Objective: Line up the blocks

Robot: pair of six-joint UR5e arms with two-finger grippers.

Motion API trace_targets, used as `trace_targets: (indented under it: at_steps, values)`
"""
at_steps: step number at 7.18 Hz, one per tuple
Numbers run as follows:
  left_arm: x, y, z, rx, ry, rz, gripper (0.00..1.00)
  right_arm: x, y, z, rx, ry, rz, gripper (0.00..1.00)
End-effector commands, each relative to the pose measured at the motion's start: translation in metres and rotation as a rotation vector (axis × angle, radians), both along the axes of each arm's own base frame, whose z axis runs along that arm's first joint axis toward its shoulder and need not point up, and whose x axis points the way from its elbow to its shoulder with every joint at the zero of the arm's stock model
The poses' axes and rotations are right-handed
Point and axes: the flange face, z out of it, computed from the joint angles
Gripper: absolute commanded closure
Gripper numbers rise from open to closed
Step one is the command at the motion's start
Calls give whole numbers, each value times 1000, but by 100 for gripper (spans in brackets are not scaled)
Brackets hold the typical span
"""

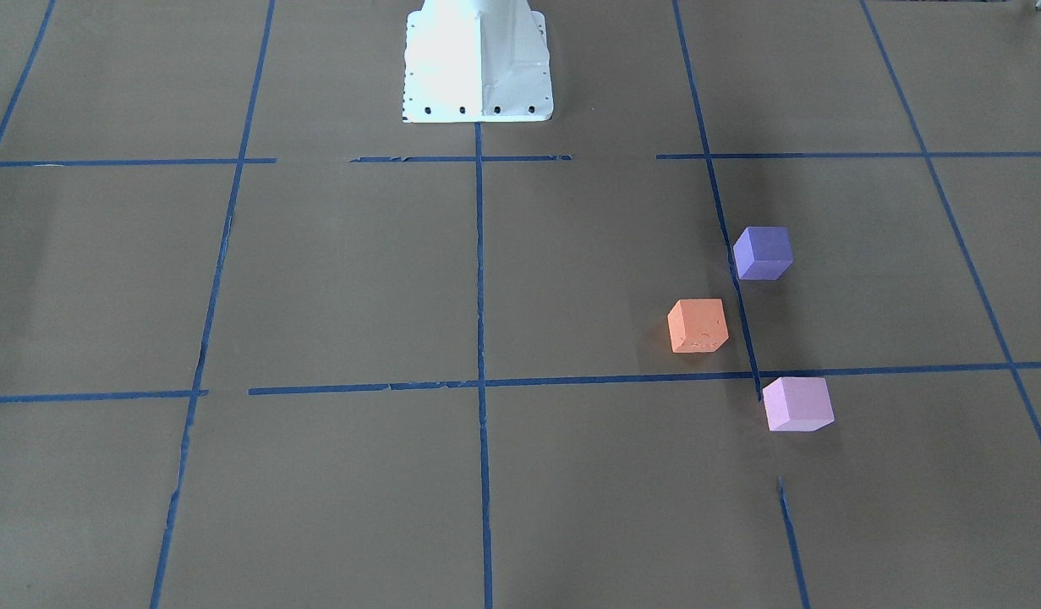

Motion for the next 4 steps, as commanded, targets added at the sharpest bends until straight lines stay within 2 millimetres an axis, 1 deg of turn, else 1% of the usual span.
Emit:
trace_targets:
  at_steps: [1,2,3,4]
  values:
    - [27,-18,-44,51,1,42,0,0,0,0,0,0,0,0]
    - [60,-18,-83,15,11,61,0,0,0,0,-1,0,0,0]
    - [69,-15,-110,10,35,27,0,0,0,0,1,0,-1,0]
    - [98,-11,-136,-11,69,19,0,0,0,0,-1,0,0,0]
